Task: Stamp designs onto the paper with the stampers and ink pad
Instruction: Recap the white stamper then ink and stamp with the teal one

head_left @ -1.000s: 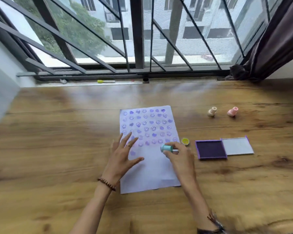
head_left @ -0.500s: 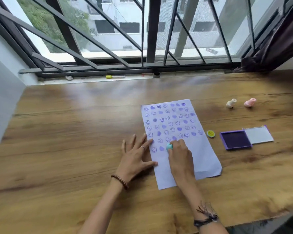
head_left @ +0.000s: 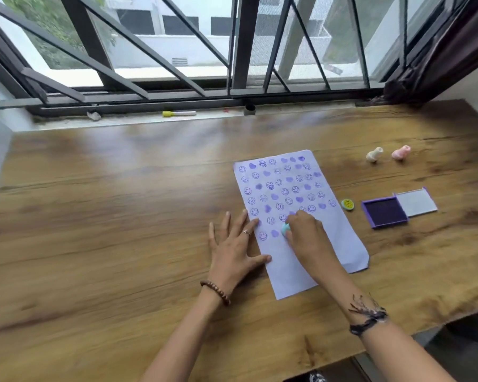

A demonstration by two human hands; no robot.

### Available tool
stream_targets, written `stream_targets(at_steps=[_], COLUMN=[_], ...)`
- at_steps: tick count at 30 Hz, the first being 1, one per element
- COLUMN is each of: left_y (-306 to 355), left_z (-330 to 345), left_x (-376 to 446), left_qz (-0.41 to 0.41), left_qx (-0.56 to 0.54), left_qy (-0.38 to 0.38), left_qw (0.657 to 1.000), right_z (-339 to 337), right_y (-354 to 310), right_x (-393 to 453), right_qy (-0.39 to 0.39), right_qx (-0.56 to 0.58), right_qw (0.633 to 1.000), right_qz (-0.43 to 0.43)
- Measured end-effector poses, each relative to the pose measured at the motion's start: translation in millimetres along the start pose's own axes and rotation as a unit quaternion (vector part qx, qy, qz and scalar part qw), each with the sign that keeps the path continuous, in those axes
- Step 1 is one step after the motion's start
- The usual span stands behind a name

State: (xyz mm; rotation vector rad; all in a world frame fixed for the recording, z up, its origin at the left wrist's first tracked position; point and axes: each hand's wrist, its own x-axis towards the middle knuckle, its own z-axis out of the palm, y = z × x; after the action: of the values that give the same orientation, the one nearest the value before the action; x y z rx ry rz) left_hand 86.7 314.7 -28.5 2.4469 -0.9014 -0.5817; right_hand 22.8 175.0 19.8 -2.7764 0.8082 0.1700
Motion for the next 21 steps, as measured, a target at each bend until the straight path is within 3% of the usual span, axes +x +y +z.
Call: stream_targets(at_steps=[3, 5, 7, 9, 11, 14, 17, 21], left_y=[2, 5, 9, 15, 25, 57, 97, 148], left_z=[-1, -2, -4, -5, -5, 4, 22, 44], left_x=[-1, -2, -1, 2, 7, 20, 44, 82], left_qz=[-0.002, -0.005, -0.017, -0.026, -0.011, 0.046, 0.109, 0.154], left_qx=[-0.003, -0.006, -0.016, -0.016, -0.015, -0.045, -0.093, -0.076], left_qy=[0.003, -0.001, 0.002, 0.026, 0.059, 0.096, 0.089, 0.017], left_qw=[1.000, 1.000, 1.000, 0.999, 0.998, 0.993, 0.986, 0.985], right_z=[-1, -7, -15, -22, -30, -46, -61, -69], right_y=[8, 18, 30, 44, 61, 93, 125, 168], right_x=[8, 9, 3, -4, -7, -7, -7, -3], right_qy=[-0.014, -0.013, -0.003, -0.003, 0.007, 0.003, 0.011, 0.036], right_qx=[0.044, 0.164, 0.388, 0.587, 0.705, 0.794, 0.827, 0.842], right_qw=[0.999, 0.984, 0.909, 0.783, 0.669, 0.541, 0.485, 0.467], right_qz=[0.016, 0.067, 0.152, 0.205, 0.238, 0.277, 0.284, 0.268])
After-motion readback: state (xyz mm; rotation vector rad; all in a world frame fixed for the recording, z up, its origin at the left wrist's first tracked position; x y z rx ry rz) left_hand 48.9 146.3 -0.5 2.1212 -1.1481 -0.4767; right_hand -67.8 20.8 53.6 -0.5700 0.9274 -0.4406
